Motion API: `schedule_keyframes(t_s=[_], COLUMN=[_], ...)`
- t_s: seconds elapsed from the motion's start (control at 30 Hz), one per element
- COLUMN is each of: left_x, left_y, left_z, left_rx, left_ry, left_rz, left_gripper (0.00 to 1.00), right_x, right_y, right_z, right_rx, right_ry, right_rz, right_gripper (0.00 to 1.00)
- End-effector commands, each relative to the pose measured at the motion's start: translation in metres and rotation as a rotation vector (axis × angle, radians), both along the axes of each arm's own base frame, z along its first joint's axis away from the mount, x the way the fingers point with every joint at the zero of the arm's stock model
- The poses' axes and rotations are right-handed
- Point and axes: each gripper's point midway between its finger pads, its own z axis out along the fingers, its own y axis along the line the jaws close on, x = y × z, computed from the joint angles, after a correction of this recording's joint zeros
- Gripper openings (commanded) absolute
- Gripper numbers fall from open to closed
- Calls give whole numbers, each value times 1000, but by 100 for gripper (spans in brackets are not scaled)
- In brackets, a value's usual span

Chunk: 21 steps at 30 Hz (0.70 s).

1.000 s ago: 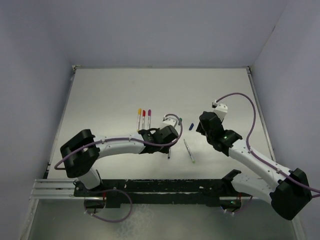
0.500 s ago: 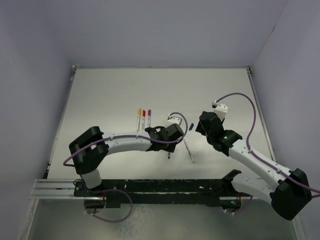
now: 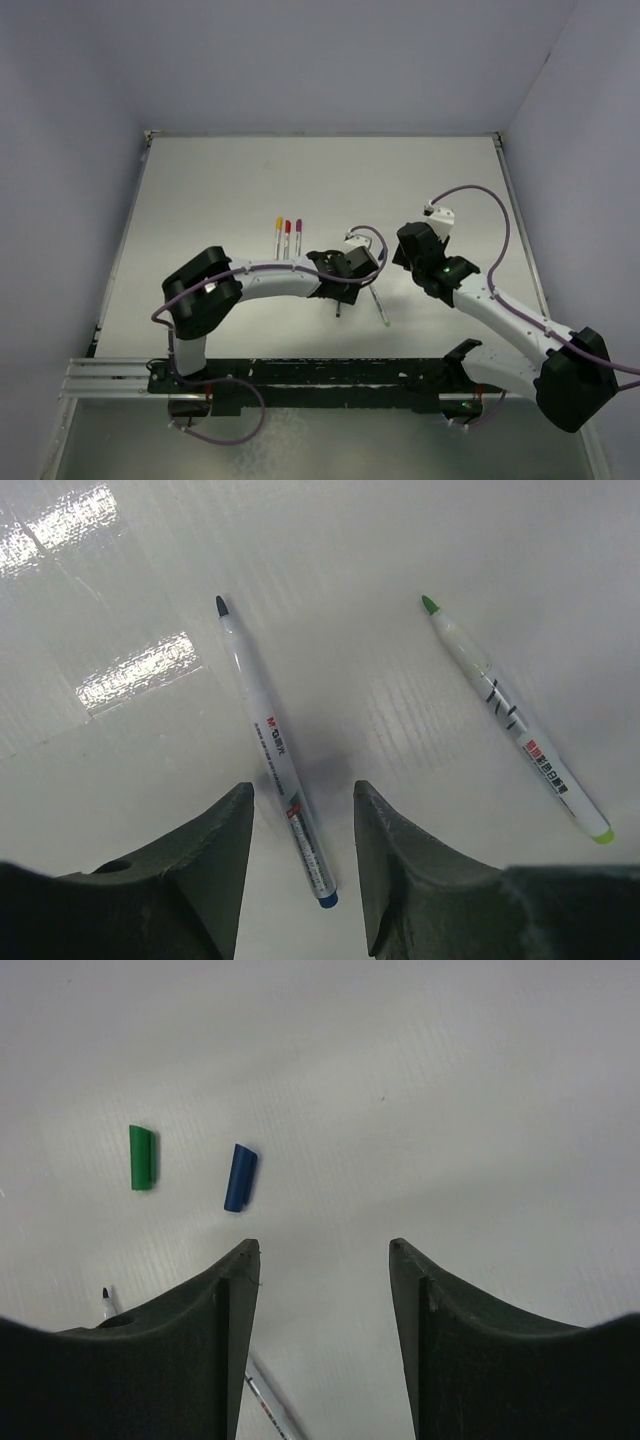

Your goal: Insert the pens into the pen caps

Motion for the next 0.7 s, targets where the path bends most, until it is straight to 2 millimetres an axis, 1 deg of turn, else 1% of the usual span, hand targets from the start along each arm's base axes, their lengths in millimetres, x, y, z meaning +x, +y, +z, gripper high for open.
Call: schedule_keyframes(t_s=[0.0,0.1,0.2,0.37,0.57,0.67], left_x=[3,3,3,6,4,3], left_y=[-3,5,10,20,28,30], left_z=[2,-4,-6,-12,-25,-29], left_rx=[36,66,63,73,110,116], left_ry=[16,45,65,99,152,173], left_rz=[-2,1,6,6,-16,-27], left_gripper=[48,47,46,43,40,39], right_x=[8,6,5,3,3,4], right_y=[-2,-1,-1,-1,1,3], right_z=[26,33,42,49,54,53], right_rx=[21,36,48,58,75,79], right_ry=[-65,-77,-94,-100,-108,-105], right_rz=[-17,-5,1,4,7,7], right_gripper=[57,57,57,57,57,57])
